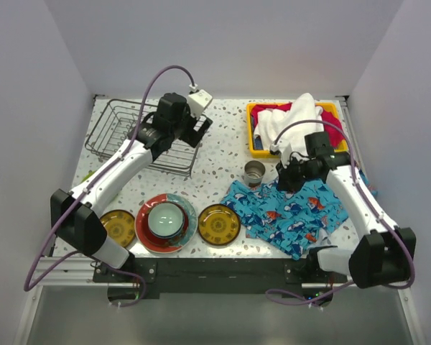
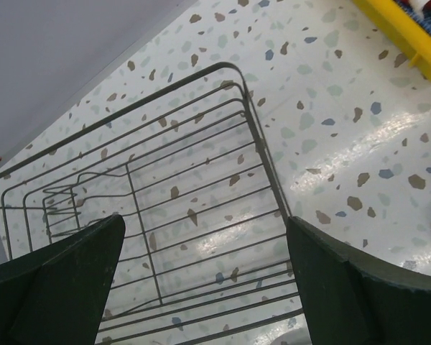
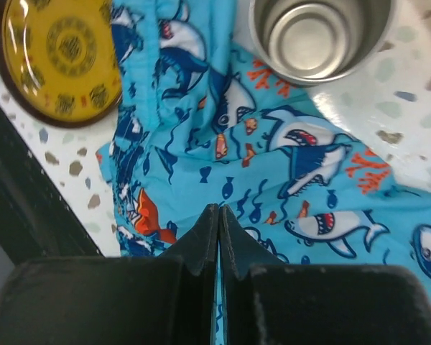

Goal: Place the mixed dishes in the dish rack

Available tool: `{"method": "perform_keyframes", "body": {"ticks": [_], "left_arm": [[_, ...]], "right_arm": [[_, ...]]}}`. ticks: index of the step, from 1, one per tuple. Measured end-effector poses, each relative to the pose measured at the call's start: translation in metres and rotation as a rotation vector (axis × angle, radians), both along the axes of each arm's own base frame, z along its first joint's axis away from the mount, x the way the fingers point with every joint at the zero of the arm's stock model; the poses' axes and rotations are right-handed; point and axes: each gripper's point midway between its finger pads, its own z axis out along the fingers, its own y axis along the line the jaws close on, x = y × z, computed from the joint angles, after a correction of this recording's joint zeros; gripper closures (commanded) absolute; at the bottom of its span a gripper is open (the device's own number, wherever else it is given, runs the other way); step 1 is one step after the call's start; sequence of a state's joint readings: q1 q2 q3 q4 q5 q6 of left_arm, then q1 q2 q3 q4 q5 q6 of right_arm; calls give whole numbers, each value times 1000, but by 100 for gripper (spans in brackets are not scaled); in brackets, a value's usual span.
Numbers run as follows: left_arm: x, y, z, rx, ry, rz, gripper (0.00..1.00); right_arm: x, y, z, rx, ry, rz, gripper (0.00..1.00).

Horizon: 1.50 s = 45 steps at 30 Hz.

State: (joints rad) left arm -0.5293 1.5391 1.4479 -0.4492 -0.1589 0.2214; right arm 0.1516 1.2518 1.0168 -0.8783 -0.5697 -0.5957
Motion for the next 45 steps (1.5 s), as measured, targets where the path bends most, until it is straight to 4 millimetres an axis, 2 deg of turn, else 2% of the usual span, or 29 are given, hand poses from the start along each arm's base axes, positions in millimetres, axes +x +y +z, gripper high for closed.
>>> {"method": "perform_keyframes", "body": {"ticks": [4,9,12,15,19,26,36,45], "left_arm": [[6,33,-11,29,17,75,0],[14,57,-12,39,16,137,0],[15,60,-11,50,14,136,0],[15,60,-12,56,14,129,0],[15,60,-12,56,14,128,1],[14,58,-13,52,20,118,2],[14,51,-18,36,38,85,2],[19,65,-16,29,35,114,1]], "right_arm": [[-13,7,-25,-3,82,147,100],[-28,17,-44,-39,118,308,100],[-34,17,-71,-86,213,365,100],[-33,7,-101,-160,310,380,100],[-32,-10,-124,-254,339,387,100],[-28,-38,-127,-303,349,303,100],[-19,-123,-127,-426,413,22,100],[-8,-172,-124,-686,417,-127,100]]}}
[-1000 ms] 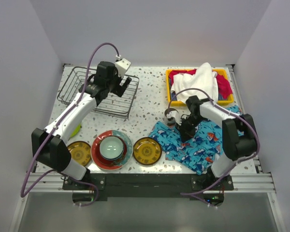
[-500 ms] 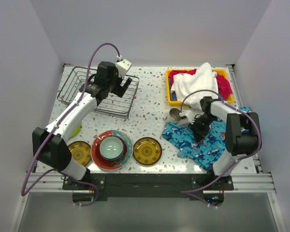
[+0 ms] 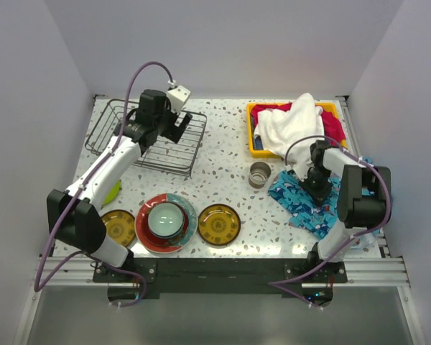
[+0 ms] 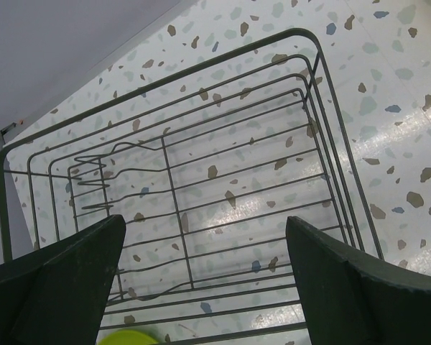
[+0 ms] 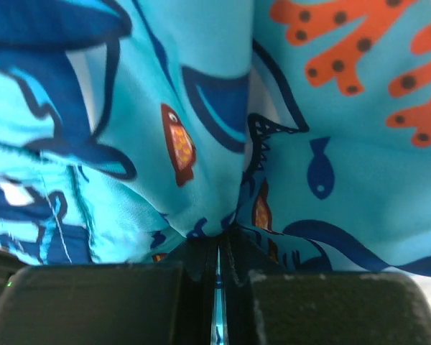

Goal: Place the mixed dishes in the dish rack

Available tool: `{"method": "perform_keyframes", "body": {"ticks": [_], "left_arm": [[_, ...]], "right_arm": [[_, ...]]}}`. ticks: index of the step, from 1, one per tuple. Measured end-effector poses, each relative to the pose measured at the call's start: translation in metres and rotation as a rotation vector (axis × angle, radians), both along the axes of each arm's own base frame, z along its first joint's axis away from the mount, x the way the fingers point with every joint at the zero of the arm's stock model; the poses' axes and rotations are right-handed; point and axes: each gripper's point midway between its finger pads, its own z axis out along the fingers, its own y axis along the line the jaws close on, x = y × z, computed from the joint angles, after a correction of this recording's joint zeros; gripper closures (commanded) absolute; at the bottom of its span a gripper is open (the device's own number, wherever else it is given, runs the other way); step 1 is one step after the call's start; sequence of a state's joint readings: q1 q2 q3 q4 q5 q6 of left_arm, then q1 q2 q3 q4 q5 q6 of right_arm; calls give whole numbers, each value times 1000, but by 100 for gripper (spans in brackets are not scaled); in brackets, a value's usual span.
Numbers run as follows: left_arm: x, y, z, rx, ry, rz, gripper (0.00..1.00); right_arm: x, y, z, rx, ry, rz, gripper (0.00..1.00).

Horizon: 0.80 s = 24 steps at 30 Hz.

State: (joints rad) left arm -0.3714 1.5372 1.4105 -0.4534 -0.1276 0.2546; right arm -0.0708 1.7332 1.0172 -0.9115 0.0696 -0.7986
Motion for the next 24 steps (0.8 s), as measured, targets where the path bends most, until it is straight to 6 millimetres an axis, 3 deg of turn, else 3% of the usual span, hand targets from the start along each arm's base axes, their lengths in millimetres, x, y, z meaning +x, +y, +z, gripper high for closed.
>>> {"method": "perform_keyframes", "body": {"ticks": [6,9,11,12,14,17,19,22,24], "left_arm": [[2,6,2,5,-7,19,0],[4,14,3,16,-14,47,0],[5,22,4,19,-18,69,0],[6,26,5,19,-20,79,0],[8,37,6,20,-21,102,0],[11,58,5,27,-15,144,0],[11,74,3,33,-4,171,0],[10,97,-1,35,23,213,0],[8,107,-1,33,37,234,0]], "right_arm": [[20,-10,11,-56,-73,-74,100],[39,-7,36,-40,-158,-102,99],[52,2,61,17,-239,-115,82],[60,10,78,65,-292,-121,68],[76,34,116,198,-411,-129,50],[97,79,175,412,-580,-94,40],[104,117,202,510,-637,-6,39],[113,191,226,637,-658,176,39],[121,232,228,701,-629,243,39]]}}
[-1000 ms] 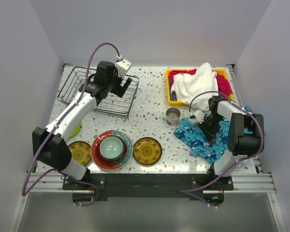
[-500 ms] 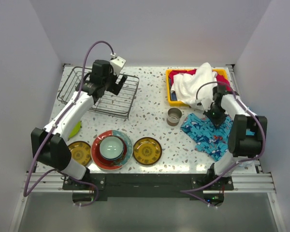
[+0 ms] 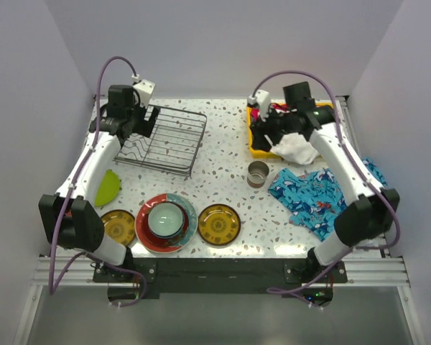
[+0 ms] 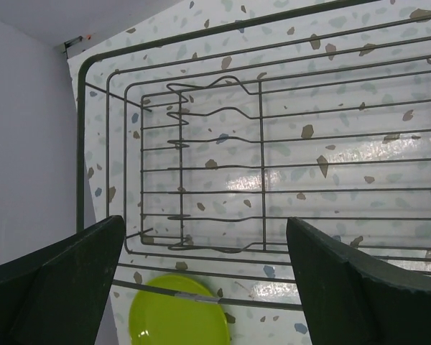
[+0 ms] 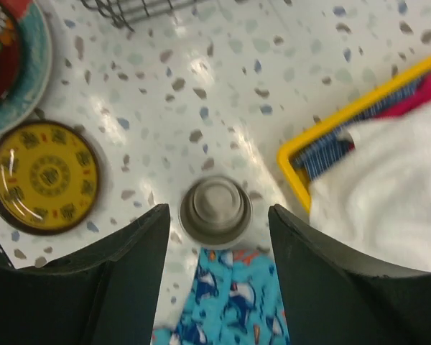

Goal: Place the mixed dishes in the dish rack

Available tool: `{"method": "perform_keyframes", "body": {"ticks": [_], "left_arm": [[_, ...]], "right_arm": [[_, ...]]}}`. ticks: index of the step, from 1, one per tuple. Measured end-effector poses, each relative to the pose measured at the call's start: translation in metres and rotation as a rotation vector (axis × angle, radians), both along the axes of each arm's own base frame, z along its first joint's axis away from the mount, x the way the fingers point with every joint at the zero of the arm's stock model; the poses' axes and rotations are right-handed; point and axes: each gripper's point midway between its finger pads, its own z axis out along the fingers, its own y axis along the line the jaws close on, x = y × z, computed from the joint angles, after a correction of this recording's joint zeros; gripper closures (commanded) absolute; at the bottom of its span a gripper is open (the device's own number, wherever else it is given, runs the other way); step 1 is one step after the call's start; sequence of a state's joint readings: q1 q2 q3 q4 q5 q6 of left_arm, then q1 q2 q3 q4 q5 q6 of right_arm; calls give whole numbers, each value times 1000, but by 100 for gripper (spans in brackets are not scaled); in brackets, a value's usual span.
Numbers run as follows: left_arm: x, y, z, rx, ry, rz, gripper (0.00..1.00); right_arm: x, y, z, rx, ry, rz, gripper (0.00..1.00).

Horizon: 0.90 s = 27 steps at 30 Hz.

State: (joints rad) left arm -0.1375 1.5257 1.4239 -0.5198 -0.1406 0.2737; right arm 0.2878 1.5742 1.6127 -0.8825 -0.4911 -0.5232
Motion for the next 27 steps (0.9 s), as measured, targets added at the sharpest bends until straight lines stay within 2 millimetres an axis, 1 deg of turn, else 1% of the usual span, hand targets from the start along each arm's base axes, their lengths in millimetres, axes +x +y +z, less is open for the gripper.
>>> {"method": "perform_keyframes", "body": {"ticks": [2,4,6,8,9,11,12,13,14,16,17,20,23,25,27], "left_arm": [[-3,4,3,-5,6,6,1],[-10,6,8,-12,4,2,2],[-17,9,18,-20,-13,2,3],[-30,19,35,-35,-44,15,4],[-32,25,38,-36,-49,29,8],[-45,41,46,-54,-66,56,10],[-53,48,45,-63,-68,66,16],[-61,53,42,-70,-64,73,19],[-71,52,35,-77,-52,61,22],[-87,45,17,-87,-15,18,24],[-95,41,5,-87,10,-10,28],[-115,35,-26,-90,96,-44,34],[-124,33,-38,-92,144,-55,38],[-128,33,-40,-90,163,-60,39],[-133,33,-43,-89,180,-62,38]], "right_arm": [[20,32,-2,31,15,39,39],[46,53,-7,54,21,41,39],[74,71,-17,63,20,32,39],[98,86,-27,68,7,19,39],[106,94,-33,71,10,15,39],[120,108,-43,80,10,1,40],[125,114,-46,91,9,-4,40],[133,122,-48,110,6,-12,40],[143,132,-48,137,-5,-23,40],[157,145,-51,181,-15,-39,40],[165,150,-52,202,-22,-49,39],[188,168,-56,272,-40,-82,39],[204,181,-66,315,-46,-99,39],[208,186,-76,325,-40,-105,38],[208,193,-88,325,-27,-104,38]]}}
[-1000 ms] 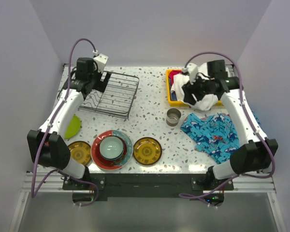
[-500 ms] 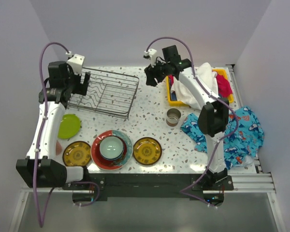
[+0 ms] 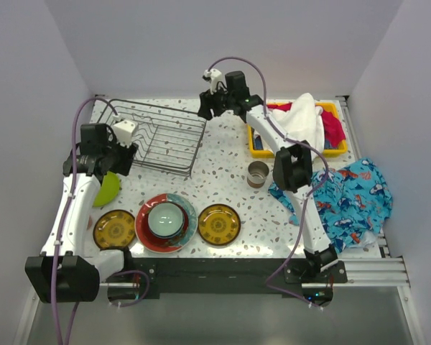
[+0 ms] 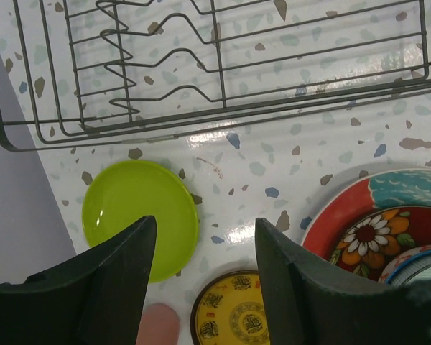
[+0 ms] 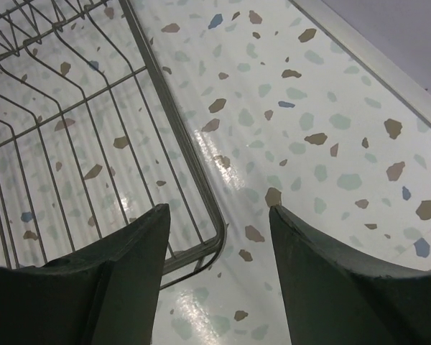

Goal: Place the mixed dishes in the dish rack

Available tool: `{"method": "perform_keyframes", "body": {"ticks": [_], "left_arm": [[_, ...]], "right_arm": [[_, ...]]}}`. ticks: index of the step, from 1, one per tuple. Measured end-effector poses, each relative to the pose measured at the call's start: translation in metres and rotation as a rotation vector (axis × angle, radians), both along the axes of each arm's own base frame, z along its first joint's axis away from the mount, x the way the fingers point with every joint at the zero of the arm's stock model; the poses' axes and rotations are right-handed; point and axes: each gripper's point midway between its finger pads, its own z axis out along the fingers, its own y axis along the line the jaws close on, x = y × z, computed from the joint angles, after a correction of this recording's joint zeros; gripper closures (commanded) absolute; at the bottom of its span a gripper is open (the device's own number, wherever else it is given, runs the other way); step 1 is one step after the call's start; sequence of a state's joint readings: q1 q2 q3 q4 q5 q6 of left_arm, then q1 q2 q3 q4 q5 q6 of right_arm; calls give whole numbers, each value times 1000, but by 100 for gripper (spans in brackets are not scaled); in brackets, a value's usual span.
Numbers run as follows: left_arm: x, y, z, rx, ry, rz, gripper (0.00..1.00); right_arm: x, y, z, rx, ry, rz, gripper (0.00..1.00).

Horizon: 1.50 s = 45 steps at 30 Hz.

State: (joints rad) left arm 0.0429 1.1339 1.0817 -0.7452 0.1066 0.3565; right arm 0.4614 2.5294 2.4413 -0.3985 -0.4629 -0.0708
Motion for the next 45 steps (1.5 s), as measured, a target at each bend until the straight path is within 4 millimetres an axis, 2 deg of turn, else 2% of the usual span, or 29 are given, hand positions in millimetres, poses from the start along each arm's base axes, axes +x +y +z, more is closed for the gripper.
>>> {"method": "perform_keyframes", "body": {"ticks": [3,6,9,10,12,13,15,16,18,19,20,21,26,33,39,43,45], "left_arm": [[-7,-1,-5,-1,33,-3,34],[-13,-1,-8,-2,60,-2,32],[-16,-1,-12,-2,75,-2,32],[-18,-1,-14,-1,80,-2,34],[-24,0,-19,1,99,0,38],[-26,1,-22,7,110,5,47],[-31,5,-28,29,127,15,57],[-33,8,-30,45,131,11,70],[-36,10,-33,69,139,-2,81],[-37,11,-35,79,142,-10,91],[-37,12,-36,91,142,-22,96],[-37,12,-37,95,143,-26,100],[-30,13,-54,113,177,-55,100],[2,13,-94,100,202,-57,100],[40,7,-116,48,185,-44,100],[65,3,-124,5,193,-24,100],[78,-2,-122,-10,171,-29,100]], "right_arm": [[-5,10,-15,-10,20,13,38],[-9,19,-25,-21,28,19,46],[-9,23,-30,-37,19,13,58],[-8,22,-31,-43,15,6,65],[-6,20,-32,-55,3,3,70],[-5,18,-32,-65,-4,-5,74],[-3,17,-33,-74,-12,-8,79],[-2,15,-33,-80,-20,-13,85],[0,11,-32,-101,-33,-28,94],[-1,10,-31,-110,-36,-31,96],[-2,7,-32,-122,-36,-34,98],[-4,5,-32,-134,-36,-34,98],[-15,-10,-33,-190,-24,-54,99],[-37,-34,-35,-265,18,-85,100],[-70,-61,-37,-339,79,-100,100],[-95,-84,-38,-390,121,-112,95],[-105,-94,-38,-405,141,-117,82]]}}
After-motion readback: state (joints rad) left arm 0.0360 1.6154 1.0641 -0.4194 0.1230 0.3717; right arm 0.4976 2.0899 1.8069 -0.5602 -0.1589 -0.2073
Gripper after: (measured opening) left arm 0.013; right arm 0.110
